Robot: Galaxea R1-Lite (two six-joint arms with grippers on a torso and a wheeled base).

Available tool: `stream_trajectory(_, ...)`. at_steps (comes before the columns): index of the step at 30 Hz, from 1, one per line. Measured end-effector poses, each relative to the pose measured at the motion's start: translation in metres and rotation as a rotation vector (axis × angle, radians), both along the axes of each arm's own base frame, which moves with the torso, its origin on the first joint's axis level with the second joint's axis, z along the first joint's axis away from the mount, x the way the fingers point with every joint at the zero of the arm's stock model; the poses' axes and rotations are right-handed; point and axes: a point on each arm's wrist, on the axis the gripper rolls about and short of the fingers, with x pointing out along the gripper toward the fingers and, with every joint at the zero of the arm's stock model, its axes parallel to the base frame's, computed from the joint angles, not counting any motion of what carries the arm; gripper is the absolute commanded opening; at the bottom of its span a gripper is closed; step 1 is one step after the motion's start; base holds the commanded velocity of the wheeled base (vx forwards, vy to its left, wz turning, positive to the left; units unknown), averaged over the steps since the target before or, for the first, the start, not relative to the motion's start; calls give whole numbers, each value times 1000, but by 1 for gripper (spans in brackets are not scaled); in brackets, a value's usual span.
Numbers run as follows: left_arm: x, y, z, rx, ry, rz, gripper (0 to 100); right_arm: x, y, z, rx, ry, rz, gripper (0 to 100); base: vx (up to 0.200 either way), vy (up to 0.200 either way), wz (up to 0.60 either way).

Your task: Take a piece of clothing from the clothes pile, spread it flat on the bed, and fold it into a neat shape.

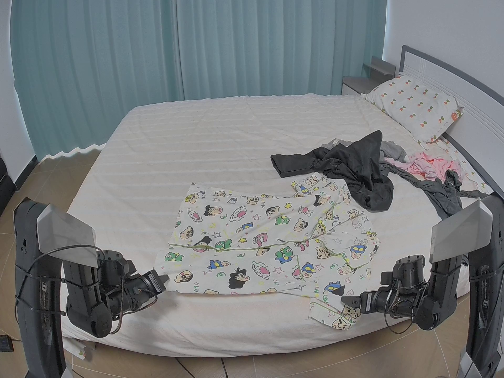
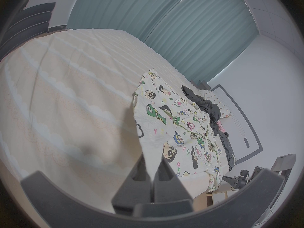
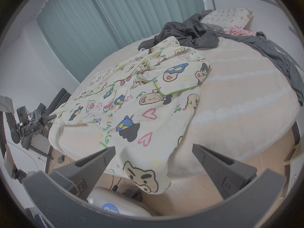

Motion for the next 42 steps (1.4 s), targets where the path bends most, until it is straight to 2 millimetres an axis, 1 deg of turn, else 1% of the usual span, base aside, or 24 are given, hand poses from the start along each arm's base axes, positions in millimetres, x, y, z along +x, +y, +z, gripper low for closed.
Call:
stream_trajectory(5,0,0,0,-1,0,0,0,-4,-16,0,-60,-14,71,100,0,0,0)
stream_trajectory(8,0,0,0,-1,0,-1,0,-5,-19,-5,-64,-8,78,100,0,0,0)
stream_trajectory(13,0,0,0,-1,0,-1,0,-5,-17,-12,-39,-32,94,100,0,0,0)
stream_trajectory(18,1,-1,0,-1,-2,-1,0,-11,-13,-20,3,5,138,100,0,0,0)
stream_trajectory(23,1,-1,0,-2,-2,-2,0,-12,-10,-23,50,23,191,100,0,0,0)
stream_trajectory(29,1,-1,0,-2,-4,-2,0,-10,-8,-25,99,38,239,100,0,0,0)
stream_trajectory(33,1,-1,0,-2,-4,-3,0,-6,-7,-26,111,52,250,100,0,0,0)
stream_trajectory(37,1,-1,0,-3,-4,-2,0,-2,-6,-29,112,105,248,100,0,0,0)
stream_trajectory(41,1,-1,0,-3,-4,-3,0,9,-4,-26,127,98,233,100,0,0,0)
stream_trajectory(42,1,-1,0,-3,-4,-3,0,10,-3,-26,128,96,231,0,0,0,0)
